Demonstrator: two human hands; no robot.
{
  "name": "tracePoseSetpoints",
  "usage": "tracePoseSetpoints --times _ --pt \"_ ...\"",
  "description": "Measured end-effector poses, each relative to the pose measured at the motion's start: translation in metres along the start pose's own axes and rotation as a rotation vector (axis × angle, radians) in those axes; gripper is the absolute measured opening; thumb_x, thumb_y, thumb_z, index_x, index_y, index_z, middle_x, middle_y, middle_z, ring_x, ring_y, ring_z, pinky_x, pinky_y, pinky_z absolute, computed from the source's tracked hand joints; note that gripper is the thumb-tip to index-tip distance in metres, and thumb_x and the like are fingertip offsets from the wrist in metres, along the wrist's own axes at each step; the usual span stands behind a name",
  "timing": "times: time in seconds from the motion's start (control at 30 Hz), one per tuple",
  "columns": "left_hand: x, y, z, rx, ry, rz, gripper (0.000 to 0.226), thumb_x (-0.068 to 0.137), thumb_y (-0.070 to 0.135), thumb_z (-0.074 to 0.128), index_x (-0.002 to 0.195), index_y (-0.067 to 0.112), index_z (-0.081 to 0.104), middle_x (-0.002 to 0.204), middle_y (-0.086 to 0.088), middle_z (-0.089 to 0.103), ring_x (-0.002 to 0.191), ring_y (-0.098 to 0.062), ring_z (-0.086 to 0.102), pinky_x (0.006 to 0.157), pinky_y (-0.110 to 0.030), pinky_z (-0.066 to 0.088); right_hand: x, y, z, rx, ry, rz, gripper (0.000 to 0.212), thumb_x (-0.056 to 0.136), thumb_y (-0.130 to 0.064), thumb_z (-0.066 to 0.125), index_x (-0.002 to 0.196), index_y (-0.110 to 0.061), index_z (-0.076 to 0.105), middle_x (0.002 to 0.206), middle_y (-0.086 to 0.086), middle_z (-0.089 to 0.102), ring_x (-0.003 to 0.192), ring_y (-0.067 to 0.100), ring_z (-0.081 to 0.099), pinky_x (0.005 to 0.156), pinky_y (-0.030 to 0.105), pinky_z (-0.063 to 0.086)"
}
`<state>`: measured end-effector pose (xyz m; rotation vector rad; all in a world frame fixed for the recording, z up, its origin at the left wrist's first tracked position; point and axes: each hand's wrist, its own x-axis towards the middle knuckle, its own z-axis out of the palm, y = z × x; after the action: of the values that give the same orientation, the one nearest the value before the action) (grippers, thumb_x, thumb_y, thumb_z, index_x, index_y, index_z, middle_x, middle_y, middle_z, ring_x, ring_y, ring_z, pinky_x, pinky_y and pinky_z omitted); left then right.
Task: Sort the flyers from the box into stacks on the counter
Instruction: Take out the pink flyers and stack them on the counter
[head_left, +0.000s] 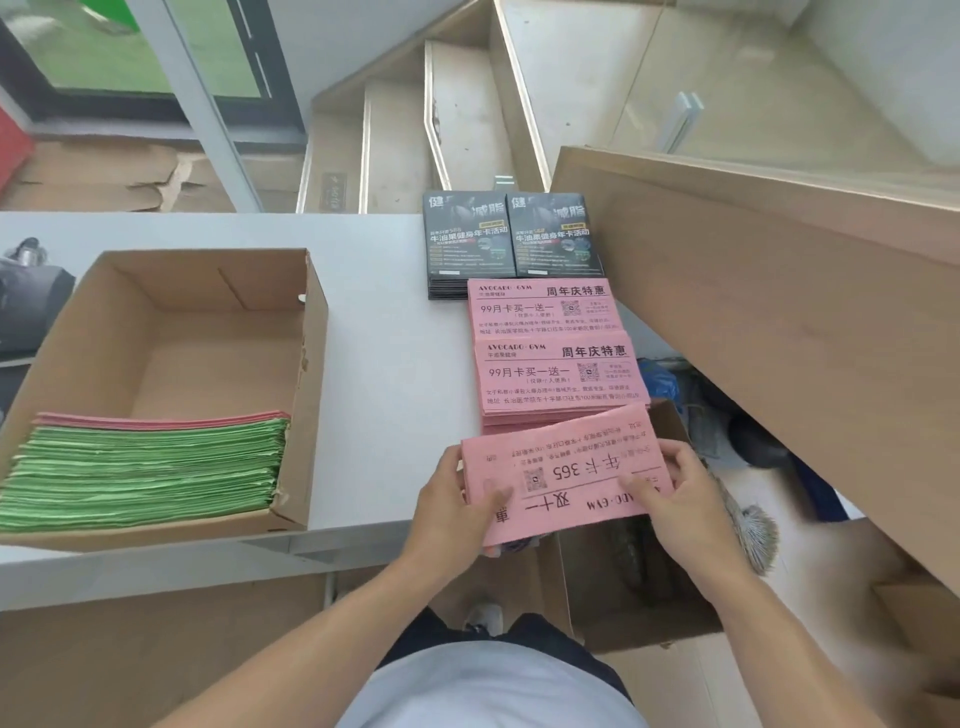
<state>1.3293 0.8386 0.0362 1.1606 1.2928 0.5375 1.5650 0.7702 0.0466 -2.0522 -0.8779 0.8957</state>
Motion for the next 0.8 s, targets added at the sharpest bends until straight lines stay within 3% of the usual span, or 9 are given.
tracePoseSetpoints --times 0.13,0.2,0.27,0.33,0.4,0.57,0.73,0.8 --pt "0.010 -0.003 0.019 0.072 0.040 -0.031 0.061 0.090 0.016 0.076 0.135 0.036 0.040 0.115 0.013 0.061 0.097 -0.010 0.068 0.063 -0.036 0.064 0.010 0.015 -0.002 -0.155 0.092 -0.009 0.035 0.096 -0.025 0.068 0.124 -0.034 0.051 0.112 -0.014 0.068 0.098 0.000 0.065 0.070 0.023 0.054" --pt "0.010 -0.010 0.019 0.210 0.084 0.024 0.082 0.084 0.021 0.081 0.149 0.033 0.033 0.118 0.019 0.054 0.100 -0.004 0.061 0.075 -0.035 0.063 0.016 0.021 0.000 -0.319 0.127 -0.030 0.043 0.095 -0.031 0.068 0.134 -0.032 0.050 0.124 -0.007 0.063 0.115 0.013 0.059 0.088 0.036 0.055" --pt "0.008 -0.017 0.016 0.368 0.093 0.067 0.102 0.077 0.029 0.087 0.156 0.030 0.023 0.134 0.016 0.046 0.112 -0.005 0.053 0.089 -0.034 0.058 0.019 0.024 -0.001 -0.424 0.113 -0.019 0.060 0.094 -0.034 0.069 0.148 -0.025 0.043 0.139 0.001 0.052 0.133 0.024 0.047 0.106 0.046 0.044" --pt "0.007 -0.026 0.013 0.513 0.085 0.101 0.114 0.071 0.036 0.090 0.159 0.028 0.017 0.141 0.012 0.040 0.126 -0.009 0.044 0.104 -0.035 0.049 0.016 0.024 -0.003 -0.328 0.056 0.024 0.069 0.095 -0.035 0.069 0.154 -0.025 0.036 0.146 0.000 0.046 0.137 0.022 0.045 0.109 0.046 0.042" --pt "0.009 -0.034 0.012 0.659 0.098 0.140 0.113 0.072 0.041 0.088 0.159 0.026 0.017 0.139 0.010 0.039 0.128 -0.011 0.039 0.111 -0.032 0.039 0.012 0.025 -0.005 -0.277 0.006 0.011 0.065 0.093 -0.034 0.072 0.149 -0.032 0.041 0.145 -0.006 0.049 0.132 0.017 0.049 0.107 0.046 0.046" --pt "0.015 -0.040 0.016 0.725 0.156 0.251 0.075 0.081 0.035 0.081 0.144 0.034 0.041 0.116 0.009 0.046 0.111 -0.012 0.045 0.094 -0.025 0.042 0.009 0.021 -0.006 -0.243 -0.003 0.074 0.067 0.092 -0.031 0.074 0.150 -0.024 0.042 0.146 0.001 0.049 0.131 0.023 0.052 0.107 0.047 0.045" --pt "0.020 -0.040 0.015 0.708 0.173 0.260 0.071 0.082 0.043 0.078 0.144 0.033 0.045 0.109 0.013 0.044 0.104 -0.008 0.043 0.090 -0.026 0.044 0.015 0.033 -0.005 -0.164 0.104 0.082 0.051 0.085 -0.032 0.082 0.130 -0.028 0.059 0.125 -0.007 0.066 0.105 0.011 0.063 0.078 0.029 0.051" --pt "0.019 -0.041 0.016 0.716 0.177 0.264 0.072 0.082 0.045 0.078 0.145 0.034 0.044 0.111 0.012 0.045 0.105 -0.008 0.043 0.090 -0.025 0.044 0.020 0.040 -0.006 -0.141 0.140 0.106 0.040 0.084 -0.031 0.083 0.118 -0.028 0.062 0.116 -0.008 0.070 0.098 0.008 0.065 0.078 0.028 0.052"
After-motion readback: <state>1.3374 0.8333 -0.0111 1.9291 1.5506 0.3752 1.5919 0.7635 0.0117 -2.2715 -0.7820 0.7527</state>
